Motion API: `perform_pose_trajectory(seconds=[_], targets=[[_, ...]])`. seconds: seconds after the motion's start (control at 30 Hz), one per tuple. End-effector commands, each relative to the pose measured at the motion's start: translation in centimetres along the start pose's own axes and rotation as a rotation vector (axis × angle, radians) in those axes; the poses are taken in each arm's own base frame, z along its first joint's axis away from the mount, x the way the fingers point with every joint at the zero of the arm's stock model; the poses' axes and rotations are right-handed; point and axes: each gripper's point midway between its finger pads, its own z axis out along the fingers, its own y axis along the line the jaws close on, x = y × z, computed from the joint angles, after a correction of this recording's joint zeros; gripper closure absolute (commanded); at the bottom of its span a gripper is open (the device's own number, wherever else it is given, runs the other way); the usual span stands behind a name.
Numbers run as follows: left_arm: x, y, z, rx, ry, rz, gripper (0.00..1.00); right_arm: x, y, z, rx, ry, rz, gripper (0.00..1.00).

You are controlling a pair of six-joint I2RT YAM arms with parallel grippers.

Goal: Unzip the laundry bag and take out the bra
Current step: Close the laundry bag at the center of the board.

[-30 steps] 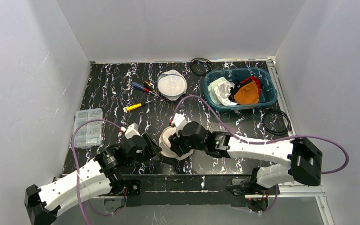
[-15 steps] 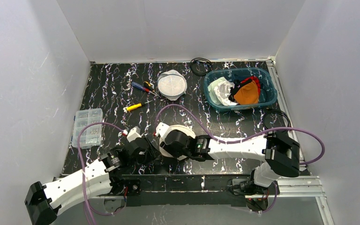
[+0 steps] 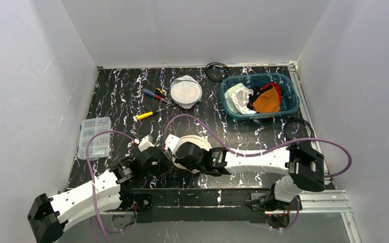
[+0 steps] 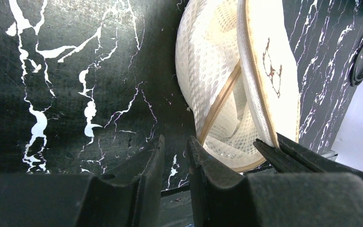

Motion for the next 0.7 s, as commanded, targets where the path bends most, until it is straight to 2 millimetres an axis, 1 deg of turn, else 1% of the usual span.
perform_pose_trajectory(seconds=[0.0, 0.13, 0.23, 0.4, 0.57, 0.67], targets=[[-1.0, -1.2, -0.2, 0.026, -0.025, -0.003, 0.78, -3.0, -0.5, -2.0, 0.029, -0.092, -0.033, 0.99], [-0.8, -1.2, 0.1, 0.027, -0.017, -0.005, 0.79, -2.9, -0.9, -2.7, 0.063, -0.116, -0.082, 0.99], [-0.9, -1.3, 0.2, 0.028, -0.014, -0.008, 0.81, -2.8, -0.8, -3.2, 0.069, -0.145, -0.108, 0.99], [-1.2, -1.6, 0.3, 0.032, -0.015, -0.007, 0.82, -2.4, 0.1, -3.8, 0.04, -0.176, -0.174, 0.99], [-1.1, -1.8, 0.7, 0.026, -0.004, -0.004, 0.83, -1.2, 1.1, -3.6, 0.008, -0.174, -0.23, 0.99], [-0.9, -1.7, 0.9, 0.025, 0.006, -0.008, 0.84, -0.8, 1.8, -3.3, -0.008, -0.182, -0.25, 0.99]])
